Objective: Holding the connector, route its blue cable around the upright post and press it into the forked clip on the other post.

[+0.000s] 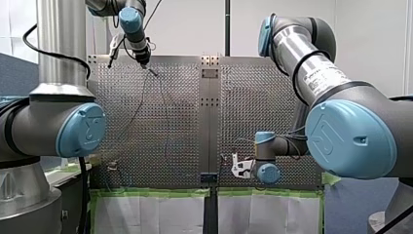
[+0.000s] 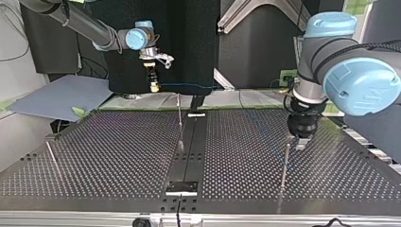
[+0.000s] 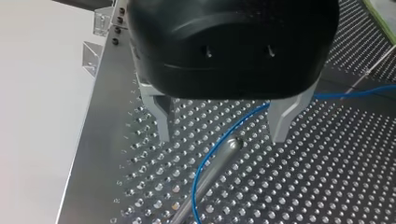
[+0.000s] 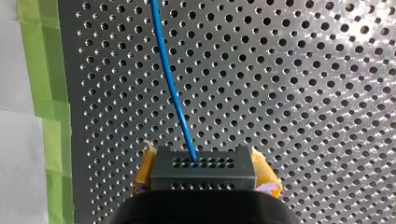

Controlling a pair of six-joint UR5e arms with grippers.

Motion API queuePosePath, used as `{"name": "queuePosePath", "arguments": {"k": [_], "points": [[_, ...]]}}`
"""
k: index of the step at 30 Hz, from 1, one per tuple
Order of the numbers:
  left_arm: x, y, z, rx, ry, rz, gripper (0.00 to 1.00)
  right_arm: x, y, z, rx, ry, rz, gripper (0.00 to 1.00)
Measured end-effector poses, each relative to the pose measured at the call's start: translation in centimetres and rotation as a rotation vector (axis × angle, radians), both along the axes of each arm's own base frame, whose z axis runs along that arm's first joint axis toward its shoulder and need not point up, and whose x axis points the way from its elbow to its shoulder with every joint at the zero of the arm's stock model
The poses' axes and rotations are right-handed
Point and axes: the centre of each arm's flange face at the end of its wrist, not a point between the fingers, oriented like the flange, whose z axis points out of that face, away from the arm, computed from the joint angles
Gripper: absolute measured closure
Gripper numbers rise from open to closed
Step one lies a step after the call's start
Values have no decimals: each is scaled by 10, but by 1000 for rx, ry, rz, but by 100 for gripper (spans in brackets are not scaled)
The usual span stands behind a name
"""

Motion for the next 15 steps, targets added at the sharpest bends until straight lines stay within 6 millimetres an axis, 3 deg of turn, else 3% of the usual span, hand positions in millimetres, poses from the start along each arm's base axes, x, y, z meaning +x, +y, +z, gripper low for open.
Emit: {"name": "queuePosePath", "arguments": {"k": [15], "points": [[-1, -1, 0, -7, -2, 19, 0, 0, 0, 0, 6, -2, 0, 100]]}}
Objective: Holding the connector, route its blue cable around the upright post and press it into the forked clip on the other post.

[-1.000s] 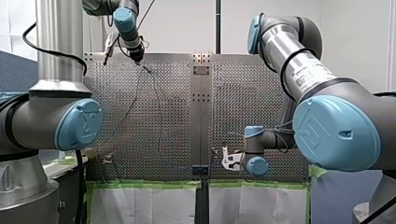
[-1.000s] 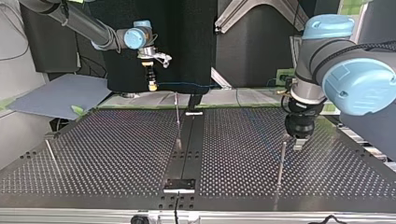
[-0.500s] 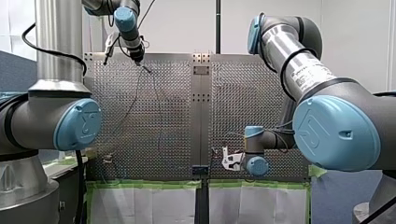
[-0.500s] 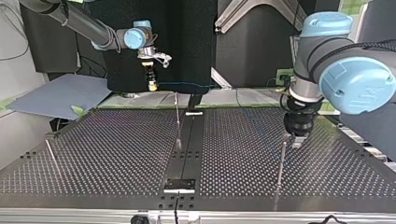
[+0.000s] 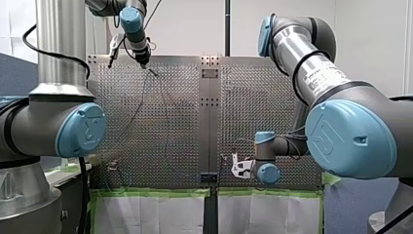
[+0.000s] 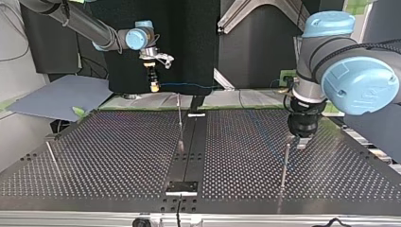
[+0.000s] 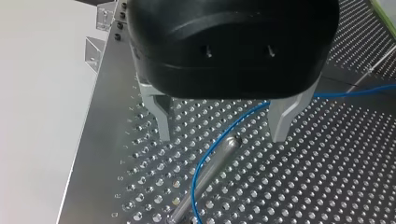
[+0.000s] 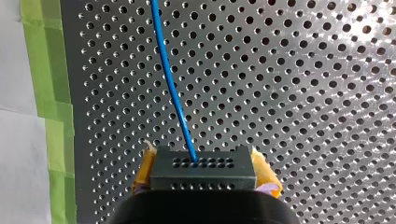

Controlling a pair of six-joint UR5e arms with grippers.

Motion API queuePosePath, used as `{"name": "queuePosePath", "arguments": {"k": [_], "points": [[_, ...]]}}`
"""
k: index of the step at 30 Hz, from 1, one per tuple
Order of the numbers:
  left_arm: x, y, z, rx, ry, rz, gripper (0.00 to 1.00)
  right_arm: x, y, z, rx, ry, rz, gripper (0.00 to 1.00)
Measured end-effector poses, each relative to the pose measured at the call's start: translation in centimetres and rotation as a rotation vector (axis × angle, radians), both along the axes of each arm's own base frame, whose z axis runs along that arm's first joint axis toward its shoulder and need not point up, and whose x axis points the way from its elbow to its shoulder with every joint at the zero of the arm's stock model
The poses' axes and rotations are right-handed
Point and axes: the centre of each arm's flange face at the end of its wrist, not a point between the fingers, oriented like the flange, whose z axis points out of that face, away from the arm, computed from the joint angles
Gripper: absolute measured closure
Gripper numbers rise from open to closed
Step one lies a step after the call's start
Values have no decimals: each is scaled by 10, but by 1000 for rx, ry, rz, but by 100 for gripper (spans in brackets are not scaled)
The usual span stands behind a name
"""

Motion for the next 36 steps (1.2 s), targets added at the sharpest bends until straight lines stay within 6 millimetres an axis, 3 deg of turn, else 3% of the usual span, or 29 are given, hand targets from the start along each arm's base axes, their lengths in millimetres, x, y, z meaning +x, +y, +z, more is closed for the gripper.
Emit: {"name": "queuePosePath", "arguments": {"k": [9, 24, 36], "points": [[3, -7, -1, 48, -15, -31, 0, 0, 0, 0, 0, -1, 0, 100], [17, -36, -12, 115, -75, -95, 0, 2, 0, 0, -2, -6, 13, 100], [24, -59, -37, 151, -110, -71, 0, 2, 0, 0, -4, -5, 14, 100]]}}
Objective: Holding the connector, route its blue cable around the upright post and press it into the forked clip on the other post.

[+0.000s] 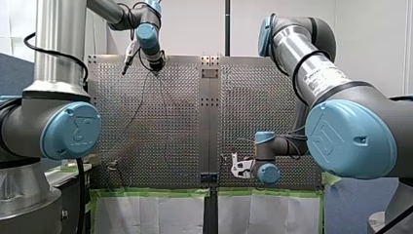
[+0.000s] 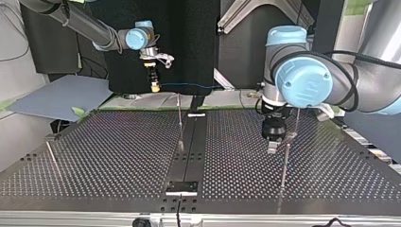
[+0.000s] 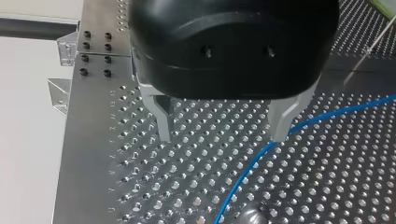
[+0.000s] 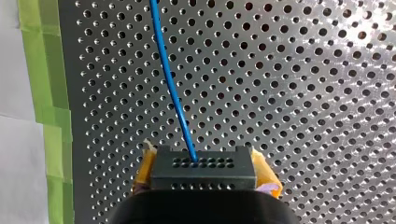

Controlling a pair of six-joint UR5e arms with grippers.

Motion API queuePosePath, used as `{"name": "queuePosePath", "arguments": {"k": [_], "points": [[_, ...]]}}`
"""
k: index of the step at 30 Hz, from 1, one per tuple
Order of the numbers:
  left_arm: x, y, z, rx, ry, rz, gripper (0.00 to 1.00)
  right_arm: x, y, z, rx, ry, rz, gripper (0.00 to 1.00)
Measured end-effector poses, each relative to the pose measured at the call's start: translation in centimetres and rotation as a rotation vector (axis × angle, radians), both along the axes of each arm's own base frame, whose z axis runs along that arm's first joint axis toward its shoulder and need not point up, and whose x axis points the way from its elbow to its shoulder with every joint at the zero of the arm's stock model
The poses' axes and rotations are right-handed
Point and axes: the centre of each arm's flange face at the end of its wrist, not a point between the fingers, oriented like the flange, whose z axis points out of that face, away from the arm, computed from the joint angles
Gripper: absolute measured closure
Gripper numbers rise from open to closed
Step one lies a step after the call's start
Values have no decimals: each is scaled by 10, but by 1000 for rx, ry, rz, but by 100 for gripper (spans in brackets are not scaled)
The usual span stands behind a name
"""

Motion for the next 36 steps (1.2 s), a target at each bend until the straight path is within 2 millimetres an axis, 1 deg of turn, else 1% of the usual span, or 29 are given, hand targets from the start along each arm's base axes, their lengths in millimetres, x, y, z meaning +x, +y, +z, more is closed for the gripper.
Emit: {"name": "queuePosePath", "arguments": {"k": [7, 16, 22, 26, 36], "points": [[0, -10, -3, 21, -33, 14, 0, 0, 0, 0, -1, 0, 0, 100], [5, -23, -26, 68, 4, 39, 0, 0, 0, 0, -2, 0, 1, 100], [4, -20, -30, 88, 12, 82, 0, 0, 0, 0, 0, 1, 1, 100], [2, -17, -36, 102, 24, 106, 0, -1, 0, 0, 1, 1, 0, 100], [6, -22, -42, 120, 11, 69, 0, -2, -2, 0, 0, 3, -4, 100]]}}
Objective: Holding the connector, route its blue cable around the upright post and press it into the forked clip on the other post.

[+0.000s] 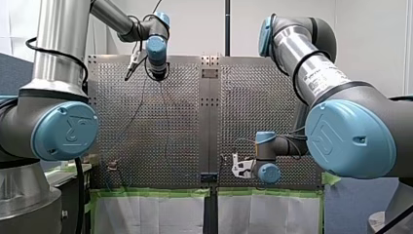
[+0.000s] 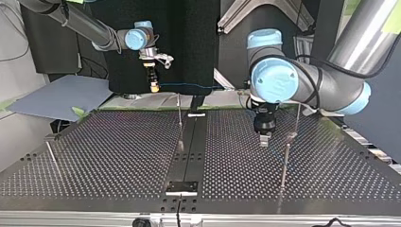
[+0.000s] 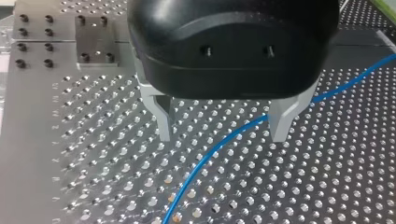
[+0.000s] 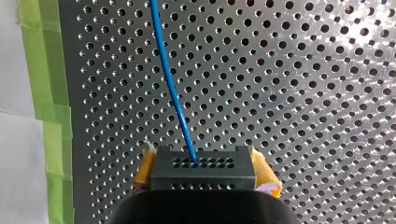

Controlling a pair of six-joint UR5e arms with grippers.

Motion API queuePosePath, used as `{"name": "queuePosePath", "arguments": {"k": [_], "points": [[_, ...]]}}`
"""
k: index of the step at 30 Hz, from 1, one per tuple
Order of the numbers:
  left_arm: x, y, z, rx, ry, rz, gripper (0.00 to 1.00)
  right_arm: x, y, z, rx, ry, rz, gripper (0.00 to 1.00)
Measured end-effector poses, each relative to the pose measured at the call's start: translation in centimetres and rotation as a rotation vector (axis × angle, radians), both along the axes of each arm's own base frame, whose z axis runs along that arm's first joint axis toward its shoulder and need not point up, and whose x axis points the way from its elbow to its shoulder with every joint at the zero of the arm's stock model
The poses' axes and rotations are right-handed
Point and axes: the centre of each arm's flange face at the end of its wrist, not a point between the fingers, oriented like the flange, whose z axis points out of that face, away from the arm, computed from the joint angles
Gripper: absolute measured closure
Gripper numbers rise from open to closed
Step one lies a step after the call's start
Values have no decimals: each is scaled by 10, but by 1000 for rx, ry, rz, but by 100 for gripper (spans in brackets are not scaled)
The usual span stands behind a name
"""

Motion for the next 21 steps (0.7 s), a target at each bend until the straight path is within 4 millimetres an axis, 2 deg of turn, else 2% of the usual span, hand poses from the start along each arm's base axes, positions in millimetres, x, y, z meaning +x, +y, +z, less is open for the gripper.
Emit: {"name": "queuePosePath", "arguments": {"k": [4, 10, 21], "points": [[5, 3, -3, 18, -1, 17, 0, 0, 0, 0, 0, 1, 0, 100], [11, 10, 3, 24, -26, 54, 0, 0, 0, 0, 0, 0, -1, 100], [20, 3, 8, 6, -47, 2, 0, 0, 0, 0, -2, -3, -1, 100]]}}
